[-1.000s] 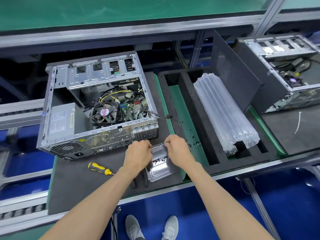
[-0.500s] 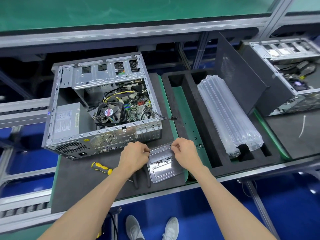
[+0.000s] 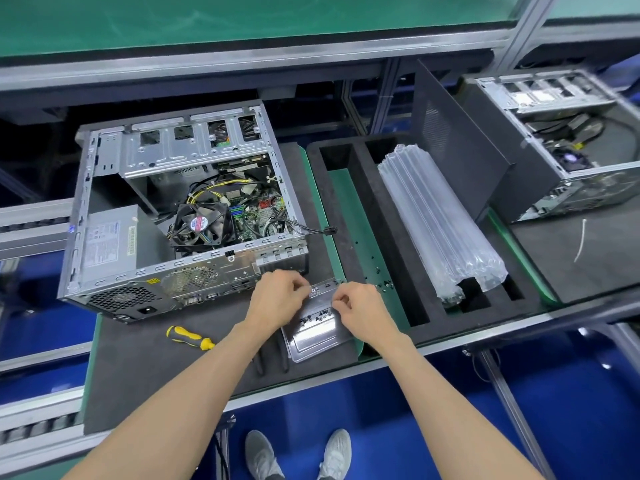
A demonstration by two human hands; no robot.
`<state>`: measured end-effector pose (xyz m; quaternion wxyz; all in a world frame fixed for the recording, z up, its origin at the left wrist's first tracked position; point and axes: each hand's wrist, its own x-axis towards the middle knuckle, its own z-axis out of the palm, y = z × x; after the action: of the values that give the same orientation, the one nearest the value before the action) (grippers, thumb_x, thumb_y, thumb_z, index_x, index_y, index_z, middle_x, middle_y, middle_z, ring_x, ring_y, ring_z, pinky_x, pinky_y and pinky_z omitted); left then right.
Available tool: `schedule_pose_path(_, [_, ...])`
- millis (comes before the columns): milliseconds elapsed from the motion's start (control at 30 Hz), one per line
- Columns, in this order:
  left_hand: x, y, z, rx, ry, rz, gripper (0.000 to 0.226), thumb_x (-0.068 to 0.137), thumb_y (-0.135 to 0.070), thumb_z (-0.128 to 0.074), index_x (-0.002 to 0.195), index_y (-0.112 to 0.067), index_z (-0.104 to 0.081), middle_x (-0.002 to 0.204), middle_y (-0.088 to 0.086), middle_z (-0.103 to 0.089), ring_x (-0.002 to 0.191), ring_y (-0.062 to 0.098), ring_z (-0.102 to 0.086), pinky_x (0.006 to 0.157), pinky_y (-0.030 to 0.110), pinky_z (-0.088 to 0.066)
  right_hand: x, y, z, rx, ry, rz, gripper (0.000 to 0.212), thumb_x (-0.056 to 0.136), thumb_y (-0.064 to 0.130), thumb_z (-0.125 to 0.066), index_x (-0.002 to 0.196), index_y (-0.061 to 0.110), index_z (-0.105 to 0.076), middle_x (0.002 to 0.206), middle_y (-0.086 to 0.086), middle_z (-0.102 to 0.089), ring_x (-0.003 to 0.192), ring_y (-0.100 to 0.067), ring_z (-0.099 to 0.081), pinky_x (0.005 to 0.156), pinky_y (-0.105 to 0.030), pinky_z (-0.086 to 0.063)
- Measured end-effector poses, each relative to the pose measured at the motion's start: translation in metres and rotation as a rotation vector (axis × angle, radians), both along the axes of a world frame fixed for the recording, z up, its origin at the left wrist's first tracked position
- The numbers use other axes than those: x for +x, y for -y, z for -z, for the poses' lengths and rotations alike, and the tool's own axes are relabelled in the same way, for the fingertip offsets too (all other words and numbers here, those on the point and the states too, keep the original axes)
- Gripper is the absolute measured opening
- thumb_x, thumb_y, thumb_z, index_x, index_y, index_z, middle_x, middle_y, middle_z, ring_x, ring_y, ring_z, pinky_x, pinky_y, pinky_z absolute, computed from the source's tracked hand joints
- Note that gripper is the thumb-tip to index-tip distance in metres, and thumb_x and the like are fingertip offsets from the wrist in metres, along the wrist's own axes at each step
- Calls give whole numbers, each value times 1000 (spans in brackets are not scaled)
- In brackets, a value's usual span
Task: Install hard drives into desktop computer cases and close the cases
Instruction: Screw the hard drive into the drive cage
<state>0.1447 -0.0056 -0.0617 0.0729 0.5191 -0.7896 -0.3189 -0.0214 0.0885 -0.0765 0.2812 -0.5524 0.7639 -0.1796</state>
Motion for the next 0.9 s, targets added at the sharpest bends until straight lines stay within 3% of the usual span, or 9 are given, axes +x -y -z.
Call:
schedule_pose_path(67, [-6,5,-6,-6,-72,-38,11,90,-27,-67,92,-26,-79,62,-18,-63,65,8,-62,71,27,-48,-2,-2,1,-2,-3,0,18,92,9,-58,81,15,-70,81,4,-67,77,-13,-60,77,-36,-54])
schedule_pose_path(167, [-2,4,-4,9,88,95,10,87,-25,-68,82,-28,-77,77,-5,-74,74,14,-66,75,30,-53,-6,-4,2,0,7,5,17,93,9,-59,82,14,-71,82,5,-66,79,-12,-59,79,-34,-52])
schedule_pose_path(333, [7,-12,10,13,300,278,13,82,-41,-74,81,-28,-75,87,1,-74,86,23,-67,76,36,-57,-7,-5,3,6,7,14,15,94,12,-61,85,15,-72,85,7,-65,80,-11,-59,80,-31,-51])
schedule_pose_path(467, [5,-16,17,-41,305,270,12,85,-36,-67,84,-26,-73,89,4,-73,88,28,-67,68,31,-48,-6,-4,5,17,-9,10,14,92,12,-63,82,19,-71,81,12,-60,78,-10,-59,75,-30,-51])
schedule_pose_path(600, [3,-14,18,-14,305,288,12,81,-29,-62,81,-20,-71,86,6,-71,86,32,-65,68,34,-53,-3,-5,6,31,-45,-9,10,92,19,-65,84,22,-71,82,11,-66,78,-12,-60,73,-33,-54])
schedule_pose_path(767, [-4,-7,9,28,133,180,7,77,-24,-69,72,-20,-72,71,-4,-72,78,21,-66,73,32,-54,-3,-3,7,33,-56,-15,9,92,19,-65,87,22,-72,86,9,-69,78,-12,-61,72,-31,-52])
schedule_pose_path(900, [-11,4,2,73,-77,-42,17,85,-24,-69,68,-23,-74,47,-18,-54,58,9,-54,67,26,-46,-3,-2,7,21,-64,-41,8,92,23,-67,89,24,-74,85,11,-70,75,-8,-60,70,-26,-49])
